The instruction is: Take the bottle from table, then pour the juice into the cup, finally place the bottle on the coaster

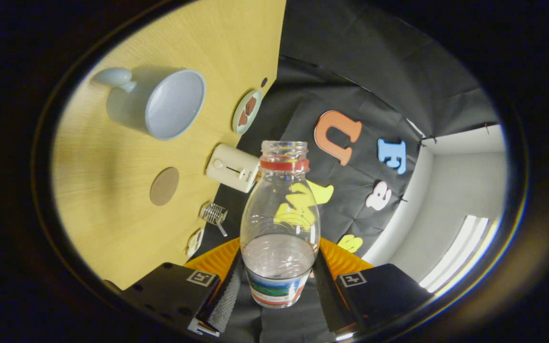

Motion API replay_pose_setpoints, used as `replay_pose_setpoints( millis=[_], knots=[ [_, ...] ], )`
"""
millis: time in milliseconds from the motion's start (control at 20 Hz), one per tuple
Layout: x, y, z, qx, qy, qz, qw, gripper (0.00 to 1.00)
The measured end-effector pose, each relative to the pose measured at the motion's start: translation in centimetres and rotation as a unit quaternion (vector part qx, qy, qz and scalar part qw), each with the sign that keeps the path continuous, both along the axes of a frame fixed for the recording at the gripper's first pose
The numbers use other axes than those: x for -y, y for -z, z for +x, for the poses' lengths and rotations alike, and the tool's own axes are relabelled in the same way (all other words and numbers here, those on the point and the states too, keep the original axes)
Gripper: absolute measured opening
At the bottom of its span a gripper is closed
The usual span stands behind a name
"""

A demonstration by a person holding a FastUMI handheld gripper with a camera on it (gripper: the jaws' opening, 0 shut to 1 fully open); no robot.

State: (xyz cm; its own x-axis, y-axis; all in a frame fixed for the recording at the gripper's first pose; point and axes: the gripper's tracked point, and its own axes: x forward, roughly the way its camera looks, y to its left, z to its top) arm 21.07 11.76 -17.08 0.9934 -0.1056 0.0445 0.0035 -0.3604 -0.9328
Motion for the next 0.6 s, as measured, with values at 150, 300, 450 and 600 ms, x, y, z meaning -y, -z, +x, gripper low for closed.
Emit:
replay_pose_setpoints(
  millis=[150,300,450,600],
  knots=[
    [0.6,1.7,0.1,-0.014,0.004,0.06,0.998,0.79],
    [0.6,3.0,-0.3,-0.029,0.005,0.116,0.993,0.79],
    [1.3,4.0,-0.5,-0.042,0.012,0.191,0.981,0.79],
    [1.2,3.8,-0.4,-0.042,0.004,0.244,0.969,0.79]
  ],
)
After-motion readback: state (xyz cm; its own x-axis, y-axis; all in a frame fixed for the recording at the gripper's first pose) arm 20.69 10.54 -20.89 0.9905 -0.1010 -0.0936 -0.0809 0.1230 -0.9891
